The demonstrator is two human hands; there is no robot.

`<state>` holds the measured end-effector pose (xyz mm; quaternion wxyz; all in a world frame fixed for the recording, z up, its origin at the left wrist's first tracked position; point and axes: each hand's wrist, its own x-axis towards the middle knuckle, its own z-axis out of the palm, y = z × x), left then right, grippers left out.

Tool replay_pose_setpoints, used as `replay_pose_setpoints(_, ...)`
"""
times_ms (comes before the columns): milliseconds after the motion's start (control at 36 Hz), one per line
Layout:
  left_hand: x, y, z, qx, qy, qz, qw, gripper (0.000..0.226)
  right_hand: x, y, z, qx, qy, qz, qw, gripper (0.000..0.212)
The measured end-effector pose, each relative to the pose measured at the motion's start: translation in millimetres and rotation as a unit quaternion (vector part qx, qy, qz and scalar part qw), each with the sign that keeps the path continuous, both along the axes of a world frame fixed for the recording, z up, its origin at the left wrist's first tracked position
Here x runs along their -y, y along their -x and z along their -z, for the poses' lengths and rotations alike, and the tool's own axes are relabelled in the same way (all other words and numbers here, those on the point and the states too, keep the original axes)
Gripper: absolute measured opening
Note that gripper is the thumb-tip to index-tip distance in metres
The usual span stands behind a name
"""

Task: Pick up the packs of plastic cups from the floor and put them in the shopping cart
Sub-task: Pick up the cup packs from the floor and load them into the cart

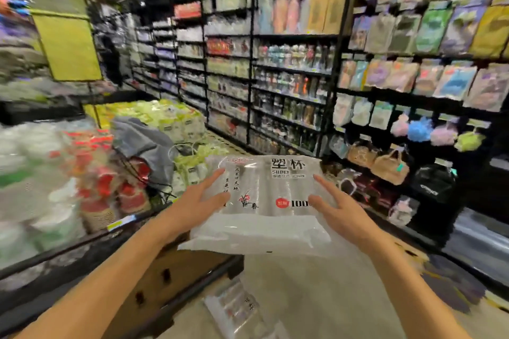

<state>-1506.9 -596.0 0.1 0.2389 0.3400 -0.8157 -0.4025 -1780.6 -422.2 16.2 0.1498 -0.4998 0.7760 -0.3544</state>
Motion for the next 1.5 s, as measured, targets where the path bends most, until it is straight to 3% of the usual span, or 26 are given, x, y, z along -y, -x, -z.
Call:
replay_pose_setpoints(306,-41,-180,-4,0.001,-0.001,-0.261,0.965,0.073,113,-137,-11,0.007,-0.01,-0.241,0.97,0.057)
replay_pose_setpoints(500,-88,-324,-2,0.021,-0.012,-0.421,0.907,0.069,162,-280,-10,0.007,-0.006,-0.411,0.912,0.06)
replay_pose_setpoints(611,-119,-405,1,-0.018,-0.003,-0.474,0.88,0.065,179,-380,-11,-0.006,0.009,-0.48,0.877,0.058)
replay_pose_setpoints(833,-180,-564,14,0.006,-0.018,-0.609,0.793,0.074,188,-583,3,-0.004,-0.005,-0.594,0.805,0.058)
replay_pose_setpoints(944,-209,-629,29,0.044,-0.055,-0.688,0.722,0.065,183,-669,17,0.016,-0.028,-0.637,0.77,0.054)
replay_pose_setpoints(1167,-244,-726,51,0.054,-0.056,-0.742,0.666,0.076,190,-814,34,0.036,-0.049,-0.708,0.703,0.054)
replay_pose_setpoints(1278,-241,-760,56,0.04,-0.054,-0.775,0.628,0.063,206,-882,37,0.013,-0.055,-0.743,0.666,0.053)
replay_pose_setpoints(1500,-229,-821,60,0.029,-0.065,-0.835,0.546,0.061,249,-1018,48,0.0,-0.042,-0.813,0.581,0.054)
